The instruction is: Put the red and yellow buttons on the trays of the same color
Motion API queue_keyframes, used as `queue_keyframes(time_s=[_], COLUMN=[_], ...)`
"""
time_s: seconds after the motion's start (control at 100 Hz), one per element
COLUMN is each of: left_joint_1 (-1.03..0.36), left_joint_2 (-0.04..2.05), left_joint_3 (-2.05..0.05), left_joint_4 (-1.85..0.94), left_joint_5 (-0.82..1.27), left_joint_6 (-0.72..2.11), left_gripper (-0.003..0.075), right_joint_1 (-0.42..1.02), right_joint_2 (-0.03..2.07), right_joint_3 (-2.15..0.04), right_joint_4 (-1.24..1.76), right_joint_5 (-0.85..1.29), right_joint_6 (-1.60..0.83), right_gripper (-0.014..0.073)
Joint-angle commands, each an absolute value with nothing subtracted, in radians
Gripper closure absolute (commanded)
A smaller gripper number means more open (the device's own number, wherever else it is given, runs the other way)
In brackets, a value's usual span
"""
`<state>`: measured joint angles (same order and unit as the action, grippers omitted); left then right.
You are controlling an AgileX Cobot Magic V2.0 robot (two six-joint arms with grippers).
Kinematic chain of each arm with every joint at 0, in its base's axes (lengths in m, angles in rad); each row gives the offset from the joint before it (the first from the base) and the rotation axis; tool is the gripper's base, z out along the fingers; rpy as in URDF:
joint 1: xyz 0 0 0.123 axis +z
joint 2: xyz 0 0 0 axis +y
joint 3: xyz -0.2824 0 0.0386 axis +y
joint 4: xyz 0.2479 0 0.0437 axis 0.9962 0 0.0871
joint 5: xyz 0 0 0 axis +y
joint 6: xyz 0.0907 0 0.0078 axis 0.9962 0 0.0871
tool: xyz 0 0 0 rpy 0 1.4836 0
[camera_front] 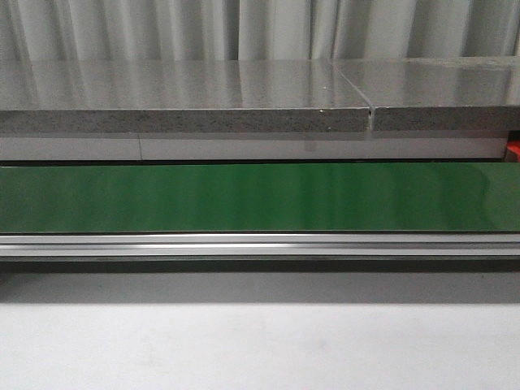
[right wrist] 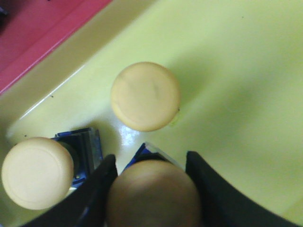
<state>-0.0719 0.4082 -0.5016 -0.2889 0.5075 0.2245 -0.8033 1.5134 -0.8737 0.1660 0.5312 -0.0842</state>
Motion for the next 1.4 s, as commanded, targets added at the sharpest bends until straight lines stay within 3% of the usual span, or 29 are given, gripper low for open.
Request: queue_keyframes(time_s=[0.0, 0.5, 0.62, 0.74, 0.86, 1.391], left_joint_1=[-0.081, -0.081, -0.081, -0.081, -0.081, -0.081], left_joint_2=[0.413, 0.413, 0.413, 0.413, 0.413, 0.413], left_joint_3=[-0.529, -0.529, -0.529, -0.529, -0.529, -0.529], left_joint_4=[-0.304, -0.304, -0.304, -0.304, -0.304, -0.304], left_joint_5=[0.433, 0.433, 0.433, 0.433, 0.433, 0.433], left_joint_6=[0.224, 0.224, 0.224, 0.224, 0.224, 0.224], left_gripper=[0.0739, 0.0739, 0.0739, 0.0739, 0.0739, 0.0739], right_joint_1=[-0.813, -0.813, -0.813, -0.813, -0.813, -0.756], right_joint_2=[1.500, 1.568, 1.568, 1.568, 1.567, 1.349], right_joint_3=[-0.897, -0.897, -0.897, -0.897, -0.897, -0.898], right_joint_4=[0.153, 0.127, 0.124, 0.124, 0.124, 0.186], right_joint_5=[0.481, 0.490, 0.500, 0.503, 0.509, 0.498], right_joint_6=[-0.086, -0.086, -0.086, -0.086, -0.086, -0.086], right_gripper=[0.0494, 0.0484, 0.0372, 0.0182, 0.0088, 0.0083])
